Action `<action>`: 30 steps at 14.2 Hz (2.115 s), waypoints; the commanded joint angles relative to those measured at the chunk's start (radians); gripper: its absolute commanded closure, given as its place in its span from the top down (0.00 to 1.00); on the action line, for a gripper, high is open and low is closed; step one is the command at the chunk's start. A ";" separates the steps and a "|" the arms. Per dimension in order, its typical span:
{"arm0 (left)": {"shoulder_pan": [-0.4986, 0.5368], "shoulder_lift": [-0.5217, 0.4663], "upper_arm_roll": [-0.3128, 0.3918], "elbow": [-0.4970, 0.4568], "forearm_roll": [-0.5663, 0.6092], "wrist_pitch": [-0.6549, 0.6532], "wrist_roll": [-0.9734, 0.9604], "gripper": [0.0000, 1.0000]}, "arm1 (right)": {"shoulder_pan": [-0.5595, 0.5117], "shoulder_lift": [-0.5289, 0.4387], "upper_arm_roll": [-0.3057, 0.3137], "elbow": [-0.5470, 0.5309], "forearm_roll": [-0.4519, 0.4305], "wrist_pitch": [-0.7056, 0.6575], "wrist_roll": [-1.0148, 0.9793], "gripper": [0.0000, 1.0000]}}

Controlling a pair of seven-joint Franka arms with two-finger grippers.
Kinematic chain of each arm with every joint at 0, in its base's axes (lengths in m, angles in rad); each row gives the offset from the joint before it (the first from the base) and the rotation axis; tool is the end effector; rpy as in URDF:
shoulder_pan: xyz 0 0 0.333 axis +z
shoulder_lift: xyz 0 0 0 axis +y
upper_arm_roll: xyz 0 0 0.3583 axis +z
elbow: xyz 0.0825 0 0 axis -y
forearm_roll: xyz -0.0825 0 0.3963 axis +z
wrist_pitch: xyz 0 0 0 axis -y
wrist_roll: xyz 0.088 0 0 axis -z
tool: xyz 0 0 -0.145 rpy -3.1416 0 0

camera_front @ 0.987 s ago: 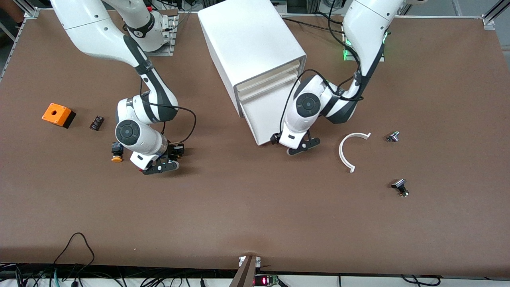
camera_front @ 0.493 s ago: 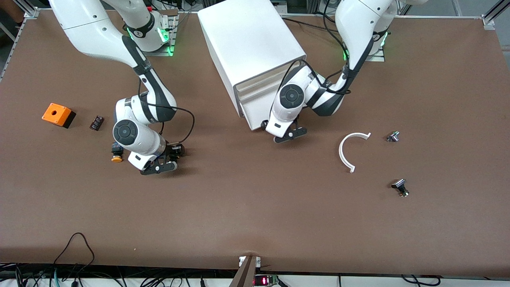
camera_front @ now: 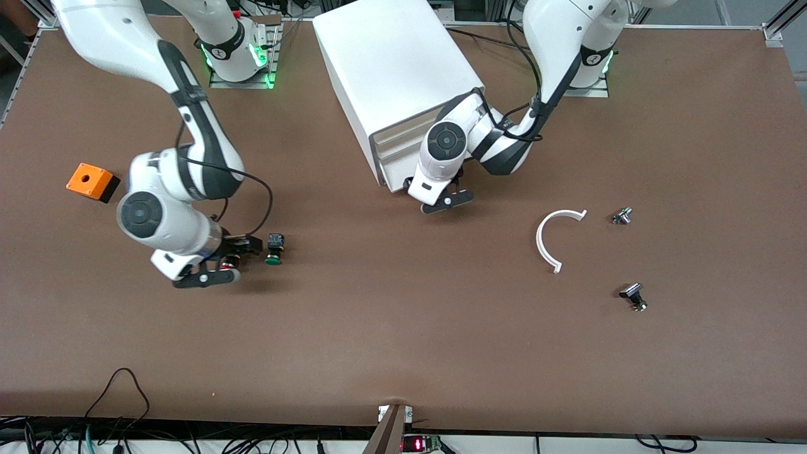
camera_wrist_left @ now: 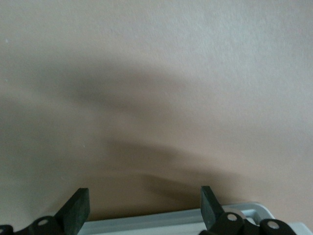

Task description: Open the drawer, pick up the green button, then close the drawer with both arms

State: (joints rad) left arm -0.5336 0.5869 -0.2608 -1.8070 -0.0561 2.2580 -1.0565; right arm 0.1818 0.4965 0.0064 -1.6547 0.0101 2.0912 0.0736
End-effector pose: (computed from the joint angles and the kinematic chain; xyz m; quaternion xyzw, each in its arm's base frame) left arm 0.4723 -0.4711 0.2079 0.9801 0.1651 -0.1101 0.0087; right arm 0.6866 0.1311 0.3104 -0.9981 -0.0543 0.0305 0.0019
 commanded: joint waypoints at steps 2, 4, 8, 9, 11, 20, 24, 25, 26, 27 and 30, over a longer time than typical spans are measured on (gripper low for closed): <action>-0.009 -0.025 -0.008 -0.017 -0.074 -0.052 0.003 1.00 | -0.002 -0.097 -0.012 0.070 0.005 -0.121 -0.017 0.99; -0.006 -0.021 -0.031 -0.018 -0.084 -0.054 -0.008 1.00 | -0.002 -0.156 -0.017 0.078 -0.004 -0.152 -0.020 0.99; -0.009 -0.013 -0.035 -0.018 -0.126 -0.075 -0.004 1.00 | -0.002 -0.259 -0.025 0.096 -0.012 -0.207 -0.018 0.99; -0.009 -0.013 -0.035 -0.018 -0.133 -0.078 -0.004 1.00 | -0.002 -0.265 -0.026 0.130 -0.010 -0.262 -0.011 0.99; -0.011 -0.012 -0.035 -0.018 -0.154 -0.092 0.003 1.00 | -0.001 -0.266 -0.048 0.212 -0.010 -0.389 0.015 0.99; 0.027 -0.021 -0.028 0.015 -0.144 -0.101 0.024 1.00 | -0.140 -0.365 0.047 0.236 -0.013 -0.487 0.144 0.99; 0.144 -0.091 -0.017 0.072 0.069 -0.114 0.180 1.00 | -0.176 -0.414 0.076 0.230 -0.022 -0.542 0.149 0.99; 0.196 -0.119 -0.017 0.090 0.106 -0.138 0.235 1.00 | -0.176 -0.421 0.076 0.230 -0.044 -0.560 0.152 0.99; 0.248 -0.134 -0.020 0.119 0.119 -0.185 0.319 1.00 | -0.176 -0.424 0.076 0.230 -0.048 -0.577 0.150 0.99; 0.285 -0.144 -0.020 0.167 0.119 -0.248 0.408 1.00 | -0.176 -0.434 0.076 0.230 -0.047 -0.582 0.152 0.99; 0.374 -0.144 -0.018 0.345 0.122 -0.483 0.614 1.00 | -0.177 -0.483 0.080 0.182 -0.044 -0.588 0.153 0.99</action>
State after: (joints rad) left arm -0.2048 0.4406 -0.2714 -1.5791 0.0404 1.9181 -0.5669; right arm 0.0263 0.0679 0.0609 -1.4200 -0.0198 1.5095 0.2086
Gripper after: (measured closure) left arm 0.000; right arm 0.004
